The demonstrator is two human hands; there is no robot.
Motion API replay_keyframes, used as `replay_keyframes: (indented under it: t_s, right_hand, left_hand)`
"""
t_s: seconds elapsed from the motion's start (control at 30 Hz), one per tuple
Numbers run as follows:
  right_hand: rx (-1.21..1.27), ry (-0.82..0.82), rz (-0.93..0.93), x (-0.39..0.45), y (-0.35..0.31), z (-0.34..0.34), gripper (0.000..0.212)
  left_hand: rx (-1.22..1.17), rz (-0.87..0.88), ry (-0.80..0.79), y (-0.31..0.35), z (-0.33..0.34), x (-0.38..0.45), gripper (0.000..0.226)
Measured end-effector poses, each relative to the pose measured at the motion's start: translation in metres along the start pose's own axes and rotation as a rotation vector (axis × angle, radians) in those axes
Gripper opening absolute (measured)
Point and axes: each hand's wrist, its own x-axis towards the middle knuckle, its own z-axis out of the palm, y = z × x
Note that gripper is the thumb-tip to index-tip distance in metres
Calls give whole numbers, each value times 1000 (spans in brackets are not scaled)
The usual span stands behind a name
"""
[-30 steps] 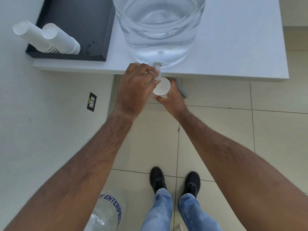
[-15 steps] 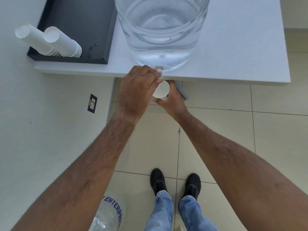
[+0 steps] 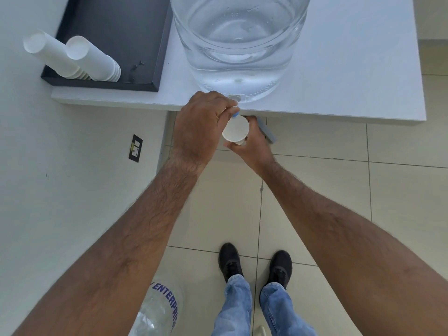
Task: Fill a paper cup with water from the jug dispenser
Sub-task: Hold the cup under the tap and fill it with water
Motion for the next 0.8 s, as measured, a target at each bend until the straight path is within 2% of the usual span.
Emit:
replay_keyframes:
  t_s: [0.8]
  right_hand:
    - [3, -9, -10, 1, 4, 0, 75]
  left_hand:
    - [11, -75, -24, -1, 1, 12, 26]
